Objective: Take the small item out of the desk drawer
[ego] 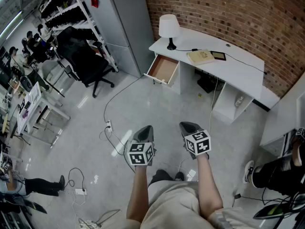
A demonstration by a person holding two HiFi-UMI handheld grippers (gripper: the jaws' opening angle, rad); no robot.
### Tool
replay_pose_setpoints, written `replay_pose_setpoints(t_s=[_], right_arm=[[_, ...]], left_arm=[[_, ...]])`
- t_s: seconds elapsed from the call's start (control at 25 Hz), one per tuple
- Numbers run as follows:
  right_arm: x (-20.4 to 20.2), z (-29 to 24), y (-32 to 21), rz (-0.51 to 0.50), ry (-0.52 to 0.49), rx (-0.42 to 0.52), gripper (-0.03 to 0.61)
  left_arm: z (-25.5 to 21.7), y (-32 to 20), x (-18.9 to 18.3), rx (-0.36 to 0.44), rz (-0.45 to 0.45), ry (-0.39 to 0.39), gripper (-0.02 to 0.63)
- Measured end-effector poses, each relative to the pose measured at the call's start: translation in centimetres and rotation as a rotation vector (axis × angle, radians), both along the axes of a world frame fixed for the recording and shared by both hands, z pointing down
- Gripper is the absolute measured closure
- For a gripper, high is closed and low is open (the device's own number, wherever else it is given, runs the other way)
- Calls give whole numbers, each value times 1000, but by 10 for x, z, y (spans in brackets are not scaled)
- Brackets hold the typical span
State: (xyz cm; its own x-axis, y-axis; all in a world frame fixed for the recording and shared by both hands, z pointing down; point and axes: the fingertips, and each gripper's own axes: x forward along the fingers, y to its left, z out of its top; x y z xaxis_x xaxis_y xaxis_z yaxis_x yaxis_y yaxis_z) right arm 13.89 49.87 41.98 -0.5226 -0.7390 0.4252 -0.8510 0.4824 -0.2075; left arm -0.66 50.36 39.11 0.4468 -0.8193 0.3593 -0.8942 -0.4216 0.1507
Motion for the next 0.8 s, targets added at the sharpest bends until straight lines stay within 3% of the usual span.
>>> replay_pose_setpoints(t_s=[0.48, 0.64, 0.8], right_arm=[[16, -7, -4, -8, -30, 63, 554], [4, -14, -3, -91, -99, 81, 554], [3, -21, -18, -76, -195, 75, 554]], left_arm=[[8, 1, -20, -15, -75, 3, 597], [11, -8, -20, -17, -76, -5, 597], [9, -26, -24, -7, -77, -3, 597]])
